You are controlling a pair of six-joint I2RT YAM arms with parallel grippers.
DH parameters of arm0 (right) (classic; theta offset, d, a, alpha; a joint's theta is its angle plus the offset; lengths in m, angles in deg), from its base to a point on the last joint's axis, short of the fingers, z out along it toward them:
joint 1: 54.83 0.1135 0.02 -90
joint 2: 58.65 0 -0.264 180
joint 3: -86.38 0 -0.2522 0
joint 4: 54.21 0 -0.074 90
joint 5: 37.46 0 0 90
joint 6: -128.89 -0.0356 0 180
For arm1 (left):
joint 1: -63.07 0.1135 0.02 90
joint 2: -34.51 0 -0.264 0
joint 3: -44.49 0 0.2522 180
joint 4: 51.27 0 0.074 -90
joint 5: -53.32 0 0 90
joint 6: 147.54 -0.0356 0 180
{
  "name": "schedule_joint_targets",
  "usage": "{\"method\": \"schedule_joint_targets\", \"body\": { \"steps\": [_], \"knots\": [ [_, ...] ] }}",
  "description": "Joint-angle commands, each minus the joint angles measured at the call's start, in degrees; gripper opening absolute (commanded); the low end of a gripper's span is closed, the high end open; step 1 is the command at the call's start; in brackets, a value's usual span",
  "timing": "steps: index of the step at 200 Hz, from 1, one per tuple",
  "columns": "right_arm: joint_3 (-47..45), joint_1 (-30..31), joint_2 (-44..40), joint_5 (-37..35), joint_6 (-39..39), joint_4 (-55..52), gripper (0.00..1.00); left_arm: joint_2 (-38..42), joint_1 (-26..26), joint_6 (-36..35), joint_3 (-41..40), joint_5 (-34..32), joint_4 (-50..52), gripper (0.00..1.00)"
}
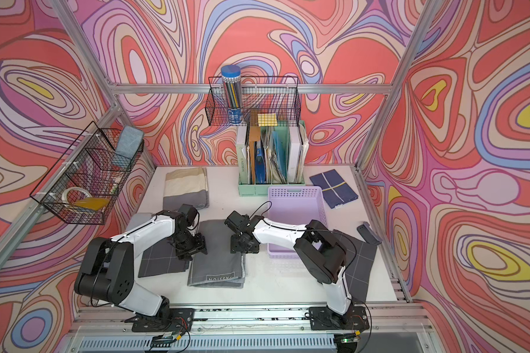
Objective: Put the folded pillowcase in the basket
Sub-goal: Pick up the pillowcase at the center of the board.
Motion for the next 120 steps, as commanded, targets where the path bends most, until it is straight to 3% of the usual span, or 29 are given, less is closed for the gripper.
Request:
{"method": "schedule_joint_targets", "body": {
  "steps": [1, 53, 78, 92, 112, 120],
  "knots": [
    [-0.6, 0.2, 2.6, 1.5, -0.7, 0.4, 0.67, -2.3, -0.1, -0.6, -0.5, -0.4, 0.0, 0.68],
    [-5.3, 0.9, 4.7, 5.9, -3.6, 6.4, 0.63, -4.2, -0.1, -0.1, 0.5, -4.6, 0.4, 0.66],
    [-5.7, 1.9, 5.7, 8.0, -4.4, 8.8, 0.56, -6.0, -0.6, 0.4, 0.2, -3.3, -1.1, 0.58],
    [-5.6, 2.4, 6.7, 8.7, -4.8, 9.9, 0.47, -7.0, -1.2, 0.8, 0.0, -2.1, -2.6, 0.4],
    [-5.5, 2.5, 7.5, 8.8, -4.4, 10.1, 0.22, -8.7, -2.0, 1.2, 0.0, 0.0, -4.0, 0.07],
    [-5.6, 2.5, 7.5, 8.6, -4.0, 10.1, 0.14, -9.0, -2.4, 1.3, 0.1, 0.3, -4.3, 0.0]
  ]
}}
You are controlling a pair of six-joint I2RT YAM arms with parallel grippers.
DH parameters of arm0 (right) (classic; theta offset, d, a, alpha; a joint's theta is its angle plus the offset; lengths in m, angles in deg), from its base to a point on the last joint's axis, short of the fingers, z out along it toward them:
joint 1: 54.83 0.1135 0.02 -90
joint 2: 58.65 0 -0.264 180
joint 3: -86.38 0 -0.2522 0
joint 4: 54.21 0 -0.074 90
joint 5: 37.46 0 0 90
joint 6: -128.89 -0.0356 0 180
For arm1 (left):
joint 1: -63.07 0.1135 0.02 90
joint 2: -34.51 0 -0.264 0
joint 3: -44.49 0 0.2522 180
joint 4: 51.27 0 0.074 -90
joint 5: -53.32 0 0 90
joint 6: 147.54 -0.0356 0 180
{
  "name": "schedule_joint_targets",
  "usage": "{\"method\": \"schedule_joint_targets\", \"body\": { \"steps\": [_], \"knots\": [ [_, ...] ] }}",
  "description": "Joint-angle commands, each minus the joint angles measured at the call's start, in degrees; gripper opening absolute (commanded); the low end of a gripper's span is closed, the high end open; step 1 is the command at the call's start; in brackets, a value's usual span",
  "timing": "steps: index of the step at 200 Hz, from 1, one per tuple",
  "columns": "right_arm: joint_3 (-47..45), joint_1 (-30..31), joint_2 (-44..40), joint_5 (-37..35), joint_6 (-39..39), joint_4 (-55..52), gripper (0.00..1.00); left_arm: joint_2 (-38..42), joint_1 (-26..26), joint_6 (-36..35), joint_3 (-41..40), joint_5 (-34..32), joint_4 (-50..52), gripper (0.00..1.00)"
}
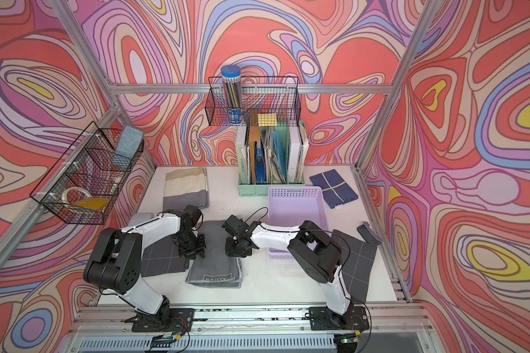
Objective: Put the folded pillowcase in the basket
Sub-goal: Pick up the pillowcase at the center of the board.
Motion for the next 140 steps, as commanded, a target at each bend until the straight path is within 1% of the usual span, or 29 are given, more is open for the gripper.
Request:
{"method": "schedule_joint_targets", "body": {
  "steps": [1, 15, 43, 59, 78, 101, 140],
  "knots": [
    [-2.7, 0.9, 4.9, 1.0, 0.2, -2.4, 0.13, -3.7, -1.2, 0.7, -1.2, 0.1, -3.1, 0.0],
    [-2.7, 0.9, 4.4, -0.6, 1.1, -2.7, 0.0, -3.3, -2.2, 0.7, -1.0, 0.3, -3.1, 0.0],
    [-1.1, 0.8, 2.5, -4.7, 3.2, -4.8, 0.0, 0.8, -3.5, 1.3, 1.0, 0.1, -1.0, 0.0],
    [-0.4, 0.9, -0.8, -8.3, 4.1, -5.9, 0.0, 4.2, -4.8, 1.3, 4.1, -0.5, 1.7, 0.0],
    [2.6, 0.8, -4.1, -12.8, 6.1, -9.6, 0.0, 7.2, -7.1, 1.2, 9.8, -2.6, 6.0, 0.0],
    [5.3, 0.1, -8.5, -18.6, 8.0, -14.3, 0.0, 8.9, -10.3, 0.7, 17.8, -4.9, 10.6, 0.0],
    [5.4, -4.0, -17.9, -22.3, 10.9, -16.6, 0.0, 7.4, -14.0, 0.0, 29.8, -4.6, 15.0, 0.0]
  ]
}}
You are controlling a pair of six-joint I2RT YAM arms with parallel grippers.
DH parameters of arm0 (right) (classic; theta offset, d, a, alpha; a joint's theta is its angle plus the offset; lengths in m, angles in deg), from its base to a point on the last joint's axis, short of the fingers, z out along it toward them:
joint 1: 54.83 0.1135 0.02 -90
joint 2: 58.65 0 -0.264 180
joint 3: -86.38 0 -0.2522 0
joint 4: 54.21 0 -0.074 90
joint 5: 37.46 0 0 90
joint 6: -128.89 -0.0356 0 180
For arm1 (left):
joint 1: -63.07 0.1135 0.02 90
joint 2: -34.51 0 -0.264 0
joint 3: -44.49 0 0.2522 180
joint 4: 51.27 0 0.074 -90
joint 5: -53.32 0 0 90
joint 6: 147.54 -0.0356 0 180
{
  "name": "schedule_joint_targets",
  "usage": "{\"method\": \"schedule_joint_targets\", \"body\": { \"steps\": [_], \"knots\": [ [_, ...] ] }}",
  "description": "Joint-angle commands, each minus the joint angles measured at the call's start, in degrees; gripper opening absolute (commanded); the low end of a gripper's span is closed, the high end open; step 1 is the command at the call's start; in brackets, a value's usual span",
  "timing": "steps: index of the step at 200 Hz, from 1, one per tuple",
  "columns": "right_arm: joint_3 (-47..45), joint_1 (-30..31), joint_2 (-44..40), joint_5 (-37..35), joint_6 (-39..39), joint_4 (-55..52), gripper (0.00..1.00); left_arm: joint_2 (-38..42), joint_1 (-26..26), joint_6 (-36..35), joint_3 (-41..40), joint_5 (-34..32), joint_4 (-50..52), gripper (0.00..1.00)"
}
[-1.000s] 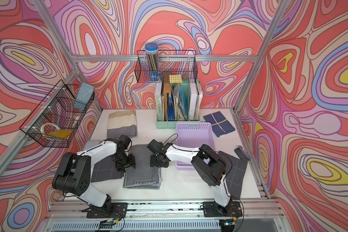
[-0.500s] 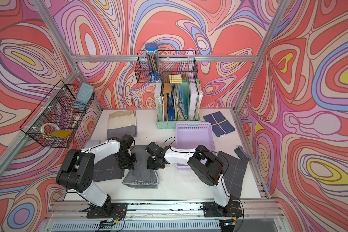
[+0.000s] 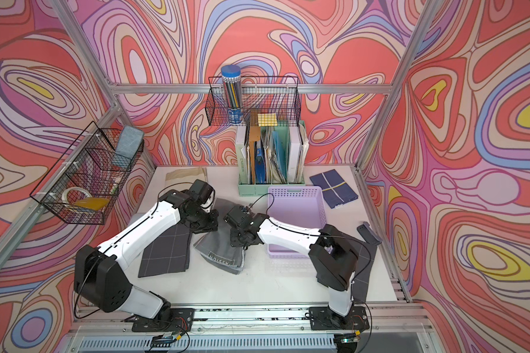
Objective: Put the folded pillowcase in the basket
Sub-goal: Pick up the pillowcase at the center of the board, then place the pillowcase in the basket.
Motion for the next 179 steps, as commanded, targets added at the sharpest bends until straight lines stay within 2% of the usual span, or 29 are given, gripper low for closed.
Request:
{"method": "schedule_joint_targets", "body": {
  "steps": [1, 39, 105, 141, 179],
  "knots": [
    [2.4, -2.5, -6.2, -6.5, 3.4, -4.7, 0.0, -0.5, -2.0, -0.7, 5.9, -1.7, 5.7, 0.0],
    [6.9, -5.9, -10.8, -10.1, 6.6, -11.3, 0.0, -6.0, -8.0, 1.0, 17.7, -1.7, 5.5, 0.0],
    [-0.2, -22.8, -22.3, -10.5, 12.1, -17.5, 0.0, -29.9, -19.1, 3.1, 46.0, 1.0, 5.8, 0.0],
    [-4.9, -30.9, -22.8, -7.6, 15.4, -15.3, 0.0, -38.8, -21.5, 4.7, 52.5, 2.8, 2.2, 0.0],
    [-9.9, -37.2, -19.1, -4.5, 17.5, -9.8, 0.0, -44.2, -21.5, 5.4, 53.1, 3.7, -1.4, 0.0]
  ]
}}
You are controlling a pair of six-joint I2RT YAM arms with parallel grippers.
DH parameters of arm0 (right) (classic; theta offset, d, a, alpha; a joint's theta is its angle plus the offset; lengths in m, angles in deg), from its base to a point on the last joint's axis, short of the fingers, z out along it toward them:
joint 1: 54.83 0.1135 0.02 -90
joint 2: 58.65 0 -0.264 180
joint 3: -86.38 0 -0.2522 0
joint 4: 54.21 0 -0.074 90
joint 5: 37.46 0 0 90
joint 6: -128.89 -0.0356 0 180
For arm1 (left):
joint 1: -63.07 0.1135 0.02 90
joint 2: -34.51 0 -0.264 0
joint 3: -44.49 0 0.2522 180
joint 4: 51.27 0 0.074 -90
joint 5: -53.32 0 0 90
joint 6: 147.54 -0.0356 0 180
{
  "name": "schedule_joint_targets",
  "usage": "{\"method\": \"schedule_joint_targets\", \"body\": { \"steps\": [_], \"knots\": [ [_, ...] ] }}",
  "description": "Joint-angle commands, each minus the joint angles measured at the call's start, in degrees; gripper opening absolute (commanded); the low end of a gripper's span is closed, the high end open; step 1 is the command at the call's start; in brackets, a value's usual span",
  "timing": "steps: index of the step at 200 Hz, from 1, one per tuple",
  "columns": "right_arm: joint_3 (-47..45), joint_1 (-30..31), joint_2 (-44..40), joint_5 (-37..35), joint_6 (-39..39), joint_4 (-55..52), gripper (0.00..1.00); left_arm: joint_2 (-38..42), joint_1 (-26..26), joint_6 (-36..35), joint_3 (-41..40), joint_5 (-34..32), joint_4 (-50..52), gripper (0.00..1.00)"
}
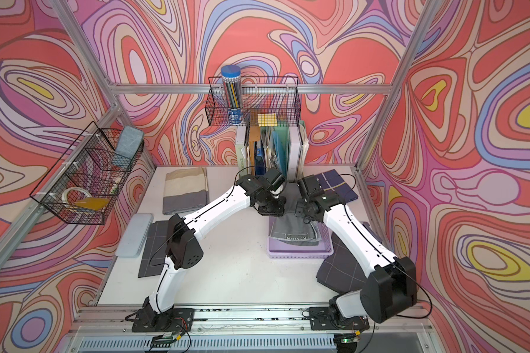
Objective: Put the folded pillowcase in the basket
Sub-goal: Place the pillowcase in the basket.
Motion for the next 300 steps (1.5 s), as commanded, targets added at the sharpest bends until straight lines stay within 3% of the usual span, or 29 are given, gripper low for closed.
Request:
{"method": "schedule_joint_targets", "body": {
  "steps": [1, 38, 71, 125, 160, 164, 172, 185, 200, 216, 242, 273, 300],
  "knots": [
    [-2.6, -3.8, 2.5, 2.4, 2.8, 5.2, 0.0, -2.7, 0.3, 1.1, 1.8, 1.1, -1.7, 0.0],
    [-6.4, -8.8, 8.1, 7.1, 4.7, 12.5, 0.0, -7.5, 0.3, 0.8, 3.0, -0.4, -2.4, 0.0],
    [-3.6, -9.7, 14.8, 8.1, 5.3, 14.3, 0.0, -11.9, 0.2, 3.4, 5.4, -0.1, -1.8, 0.0],
    [-2.9, -11.1, 19.6, 7.4, 6.7, 15.9, 0.0, -12.5, 0.2, 5.0, 3.1, -4.1, -1.7, 0.0],
    [-2.3, -11.7, 22.0, 6.5, 6.2, 14.5, 0.0, -13.0, 0.6, 5.5, 1.9, -2.8, -2.1, 0.0],
    [-2.4, -11.7, 21.6, 6.3, 5.9, 14.5, 0.06, -13.1, 0.7, 5.5, 1.8, -2.6, -2.0, 0.0],
    [-2.8, -11.7, 20.7, 6.4, 5.6, 14.6, 0.2, -13.0, 0.7, 5.3, 1.6, -2.6, -1.7, 0.1],
    [-3.3, -11.7, 19.0, 7.4, 5.5, 14.9, 0.28, -12.0, 0.7, 4.6, 0.5, -2.6, -2.3, 0.17],
    [-2.5, -11.7, 18.1, 6.8, 5.8, 13.5, 0.42, -10.2, 0.6, 4.1, -0.7, -4.4, -2.2, 0.36],
    [-1.8, -11.7, 17.5, 5.9, 6.5, 12.6, 0.48, -8.7, 0.7, 3.2, -1.3, -5.4, -2.1, 0.45],
    [-0.8, -11.7, 15.2, 2.8, 6.8, 10.9, 0.52, -7.8, 0.7, 2.9, -1.5, -5.3, -1.4, 0.53],
    [-0.8, -11.7, 11.0, 3.0, 6.9, 10.8, 0.53, -6.1, 0.6, 3.0, -2.2, -3.4, -3.7, 0.83],
    [-0.7, -11.7, 7.1, 4.3, 6.6, 10.2, 0.52, -3.3, 0.4, 2.6, -1.8, -2.4, -3.8, 0.93]
  ]
}}
